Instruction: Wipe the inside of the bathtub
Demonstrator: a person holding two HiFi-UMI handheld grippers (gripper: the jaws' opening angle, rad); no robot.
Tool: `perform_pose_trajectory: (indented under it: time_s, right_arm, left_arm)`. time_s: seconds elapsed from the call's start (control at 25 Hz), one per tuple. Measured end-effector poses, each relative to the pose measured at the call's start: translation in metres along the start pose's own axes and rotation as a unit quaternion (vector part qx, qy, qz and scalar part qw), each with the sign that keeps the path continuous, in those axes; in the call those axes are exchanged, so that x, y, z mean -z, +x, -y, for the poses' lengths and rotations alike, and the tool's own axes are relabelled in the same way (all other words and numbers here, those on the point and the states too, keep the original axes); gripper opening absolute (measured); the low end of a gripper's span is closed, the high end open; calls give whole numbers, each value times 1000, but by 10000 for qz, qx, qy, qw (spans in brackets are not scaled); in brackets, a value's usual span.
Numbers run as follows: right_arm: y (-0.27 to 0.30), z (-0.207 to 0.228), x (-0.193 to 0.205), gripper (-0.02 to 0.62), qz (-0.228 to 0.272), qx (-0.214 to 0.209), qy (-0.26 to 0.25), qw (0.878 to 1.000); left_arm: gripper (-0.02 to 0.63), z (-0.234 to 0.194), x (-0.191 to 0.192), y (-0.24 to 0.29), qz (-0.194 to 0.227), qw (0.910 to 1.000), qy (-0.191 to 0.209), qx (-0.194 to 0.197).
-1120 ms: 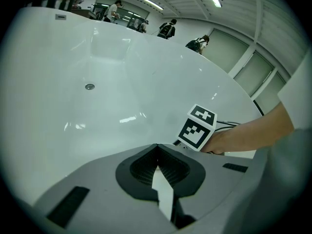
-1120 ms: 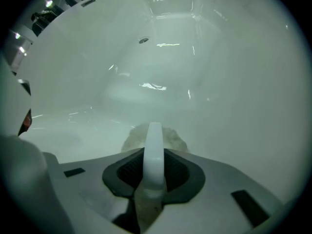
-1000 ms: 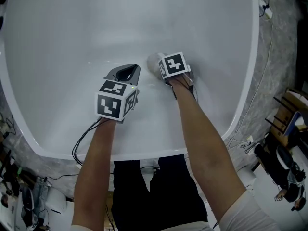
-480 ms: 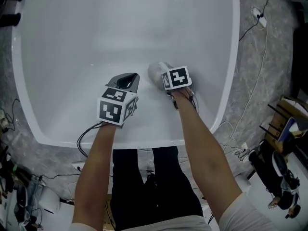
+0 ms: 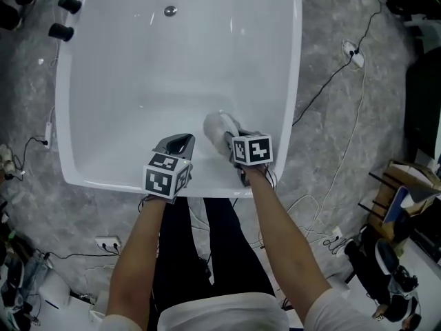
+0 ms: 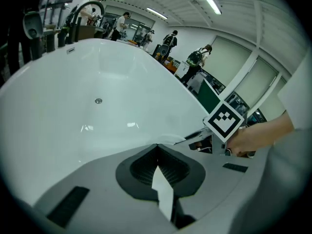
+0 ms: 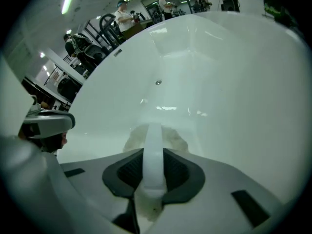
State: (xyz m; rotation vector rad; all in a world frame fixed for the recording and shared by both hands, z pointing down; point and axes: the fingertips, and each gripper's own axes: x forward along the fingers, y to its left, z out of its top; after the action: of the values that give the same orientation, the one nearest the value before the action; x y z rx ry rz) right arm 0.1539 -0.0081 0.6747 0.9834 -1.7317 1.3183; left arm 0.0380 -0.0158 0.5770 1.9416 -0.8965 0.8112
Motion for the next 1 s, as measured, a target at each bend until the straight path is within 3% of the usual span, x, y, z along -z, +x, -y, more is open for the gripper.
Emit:
perform_pose_trajectory:
  time_s: [0.2,0.52,1.0]
  right_arm:
    - [-74,-31,-1,98,508,-390,-130,9979]
    - [-190,-71,-6,98,1336,-766,-202,9879]
    - [-340,-142,-8,98,2282,-1152,-1220,9591]
  left_arm:
    - [6,38,-19,-50,393,9991,-137,-72]
    - [6,100,-52,-136,844,9962,36,-198]
    - [6,155,-71,-277,1752,9827,303,-528]
